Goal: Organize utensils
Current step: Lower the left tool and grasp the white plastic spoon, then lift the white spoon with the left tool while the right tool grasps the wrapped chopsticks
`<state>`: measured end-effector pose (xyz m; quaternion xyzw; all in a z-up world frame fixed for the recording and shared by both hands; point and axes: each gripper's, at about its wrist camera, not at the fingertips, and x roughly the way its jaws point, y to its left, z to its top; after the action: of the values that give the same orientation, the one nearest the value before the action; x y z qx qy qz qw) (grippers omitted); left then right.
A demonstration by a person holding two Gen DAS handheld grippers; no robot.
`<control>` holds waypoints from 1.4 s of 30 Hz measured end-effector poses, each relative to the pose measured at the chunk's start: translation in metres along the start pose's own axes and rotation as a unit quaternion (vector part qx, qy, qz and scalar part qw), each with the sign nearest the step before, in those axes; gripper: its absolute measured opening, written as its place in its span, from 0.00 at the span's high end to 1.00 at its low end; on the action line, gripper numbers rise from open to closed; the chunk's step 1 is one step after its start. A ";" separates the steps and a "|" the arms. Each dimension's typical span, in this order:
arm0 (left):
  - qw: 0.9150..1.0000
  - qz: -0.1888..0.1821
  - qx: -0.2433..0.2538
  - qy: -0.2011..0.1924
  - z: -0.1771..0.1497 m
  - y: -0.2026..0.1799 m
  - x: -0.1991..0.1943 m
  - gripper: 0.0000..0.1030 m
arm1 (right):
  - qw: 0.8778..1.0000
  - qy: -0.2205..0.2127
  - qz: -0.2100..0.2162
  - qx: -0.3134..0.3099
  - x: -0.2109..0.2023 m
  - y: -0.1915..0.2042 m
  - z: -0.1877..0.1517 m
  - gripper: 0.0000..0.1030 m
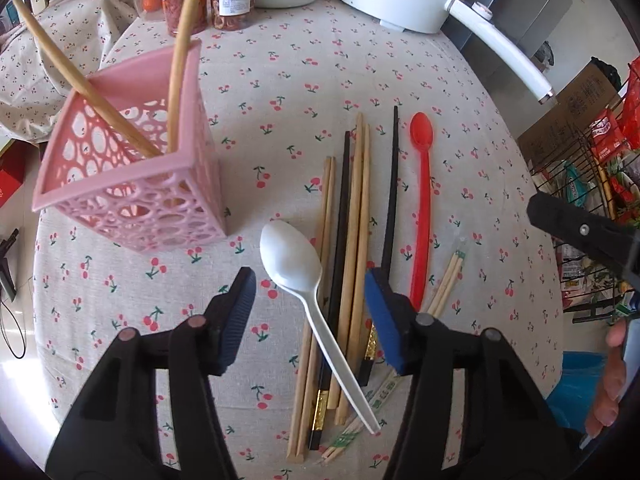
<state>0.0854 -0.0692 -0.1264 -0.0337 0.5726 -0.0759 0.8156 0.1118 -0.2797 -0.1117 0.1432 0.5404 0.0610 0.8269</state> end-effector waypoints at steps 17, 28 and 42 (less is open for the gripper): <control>0.999 0.031 -0.017 0.027 0.020 0.007 0.030 0.62 | 1.000 -0.004 0.007 0.005 -0.005 -0.011 0.006 0.30; 0.996 -0.056 0.047 -0.053 0.007 0.011 -0.048 0.63 | 0.999 0.029 -0.013 -0.013 0.019 0.000 0.003 0.30; 0.980 -0.117 0.069 -0.146 0.000 0.041 -0.088 0.63 | 0.988 0.122 -0.076 -0.050 0.076 0.028 -0.038 0.31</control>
<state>0.0598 -0.0149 -0.0500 -0.0545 0.4328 -0.2042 0.8764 0.1097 -0.2274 -0.1836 0.0515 0.6427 0.0424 0.7632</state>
